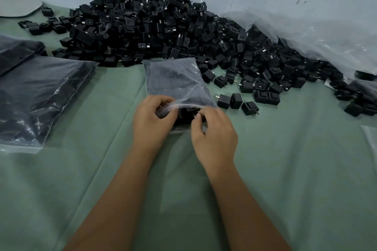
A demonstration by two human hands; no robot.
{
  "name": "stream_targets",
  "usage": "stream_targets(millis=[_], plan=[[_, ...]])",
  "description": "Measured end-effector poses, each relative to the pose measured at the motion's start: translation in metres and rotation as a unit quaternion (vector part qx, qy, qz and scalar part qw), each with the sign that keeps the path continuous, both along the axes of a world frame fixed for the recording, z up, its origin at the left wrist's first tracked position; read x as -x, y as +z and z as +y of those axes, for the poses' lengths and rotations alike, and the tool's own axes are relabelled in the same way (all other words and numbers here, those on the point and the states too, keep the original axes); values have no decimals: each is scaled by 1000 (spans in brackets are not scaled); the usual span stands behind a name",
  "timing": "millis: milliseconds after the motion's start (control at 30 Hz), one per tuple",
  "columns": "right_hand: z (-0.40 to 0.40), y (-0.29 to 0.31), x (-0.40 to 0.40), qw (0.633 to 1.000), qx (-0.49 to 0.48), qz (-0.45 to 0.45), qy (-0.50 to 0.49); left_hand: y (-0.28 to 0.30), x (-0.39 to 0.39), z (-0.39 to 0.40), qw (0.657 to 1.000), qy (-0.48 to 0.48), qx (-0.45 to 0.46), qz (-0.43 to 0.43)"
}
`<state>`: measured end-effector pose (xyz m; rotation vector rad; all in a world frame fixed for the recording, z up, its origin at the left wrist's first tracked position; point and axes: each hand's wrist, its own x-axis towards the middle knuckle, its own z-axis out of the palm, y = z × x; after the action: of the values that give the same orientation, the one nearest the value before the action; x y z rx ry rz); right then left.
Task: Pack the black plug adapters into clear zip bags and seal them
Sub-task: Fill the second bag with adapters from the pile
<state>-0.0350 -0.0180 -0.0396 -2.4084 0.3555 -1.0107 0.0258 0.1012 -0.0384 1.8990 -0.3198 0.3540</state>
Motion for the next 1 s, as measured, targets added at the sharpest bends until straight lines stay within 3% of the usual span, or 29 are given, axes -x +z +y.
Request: stream_targets(millis=[133,400,633,800,933,1000], plan=[[0,0,1,1000,11,5,-18,-2,-1,-1,1000,8,-13,-13],[-1,-1,-2,994,47,48,85,-1,-1,0,1000,6,5,-15],[11,0,-9,969,131,186,97,0,2,0,994,27,-22,-104],[8,5,-36,947,121,289,69,-2,1,-2,984,43,-48,-165],[11,9,-72,897,201,390,47,-2,1,-1,983,35,-49,-171],[12,12,-91,877,166,451,30,-1,1,-2,983,28,-52,-175]])
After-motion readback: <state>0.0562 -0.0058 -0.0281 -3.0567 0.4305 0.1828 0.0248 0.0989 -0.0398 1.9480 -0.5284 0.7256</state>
